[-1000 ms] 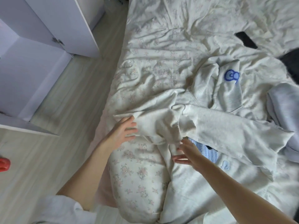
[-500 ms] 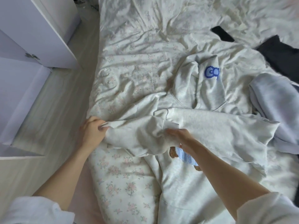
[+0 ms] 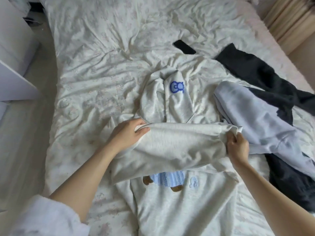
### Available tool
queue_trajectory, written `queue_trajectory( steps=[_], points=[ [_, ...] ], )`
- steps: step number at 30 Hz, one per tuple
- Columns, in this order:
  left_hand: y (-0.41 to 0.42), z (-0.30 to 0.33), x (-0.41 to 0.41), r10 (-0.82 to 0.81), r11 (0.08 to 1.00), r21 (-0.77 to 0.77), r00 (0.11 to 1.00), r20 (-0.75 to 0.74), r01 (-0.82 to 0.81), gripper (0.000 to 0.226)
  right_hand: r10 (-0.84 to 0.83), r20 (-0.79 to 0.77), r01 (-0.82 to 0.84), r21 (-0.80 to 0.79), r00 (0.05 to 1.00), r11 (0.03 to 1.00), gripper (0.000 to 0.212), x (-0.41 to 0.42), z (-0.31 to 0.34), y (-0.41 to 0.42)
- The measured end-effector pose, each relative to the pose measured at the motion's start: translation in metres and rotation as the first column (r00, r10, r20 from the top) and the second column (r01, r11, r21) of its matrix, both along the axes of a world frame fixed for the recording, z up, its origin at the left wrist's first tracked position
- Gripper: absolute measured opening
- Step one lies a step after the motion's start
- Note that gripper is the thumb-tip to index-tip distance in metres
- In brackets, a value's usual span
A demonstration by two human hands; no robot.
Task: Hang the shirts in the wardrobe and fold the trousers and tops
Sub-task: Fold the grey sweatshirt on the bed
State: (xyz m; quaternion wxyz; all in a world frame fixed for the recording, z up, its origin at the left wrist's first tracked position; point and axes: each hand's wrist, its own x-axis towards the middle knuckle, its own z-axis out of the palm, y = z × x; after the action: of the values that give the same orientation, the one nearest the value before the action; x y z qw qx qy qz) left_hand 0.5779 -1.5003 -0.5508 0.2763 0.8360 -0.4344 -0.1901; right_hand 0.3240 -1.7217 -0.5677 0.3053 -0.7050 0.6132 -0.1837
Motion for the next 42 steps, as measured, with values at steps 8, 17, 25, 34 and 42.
queue_trajectory(
  steps=[8,17,25,34,42],
  points=[
    [-0.036,-0.062,-0.023,-0.011,0.960,0.271,0.962,0.273,-0.066,0.065,-0.069,-0.345,0.121,0.134,0.936,0.984,0.028,-0.046,-0.040,-0.072],
    [-0.002,-0.074,0.015,0.017,0.897,0.407,0.933,0.359,-0.173,0.054,0.336,-0.522,-0.461,-0.128,0.784,0.878,0.047,-0.058,-0.061,-0.035],
    [-0.013,-0.074,-0.007,0.386,0.829,0.222,0.813,0.437,-0.513,0.044,0.623,-0.639,-0.470,0.423,0.452,0.775,0.050,-0.071,-0.099,-0.029],
    [0.087,-0.100,-0.178,0.724,0.667,0.376,0.679,-0.122,-0.644,0.075,0.402,-0.460,-0.262,0.340,0.791,0.903,0.066,-0.133,-0.101,0.093],
    [0.121,-0.104,-0.233,0.651,0.589,0.446,0.068,-0.756,-0.674,0.018,-0.079,-0.252,0.181,0.412,0.965,0.893,0.052,-0.201,-0.110,0.177]
  ],
)
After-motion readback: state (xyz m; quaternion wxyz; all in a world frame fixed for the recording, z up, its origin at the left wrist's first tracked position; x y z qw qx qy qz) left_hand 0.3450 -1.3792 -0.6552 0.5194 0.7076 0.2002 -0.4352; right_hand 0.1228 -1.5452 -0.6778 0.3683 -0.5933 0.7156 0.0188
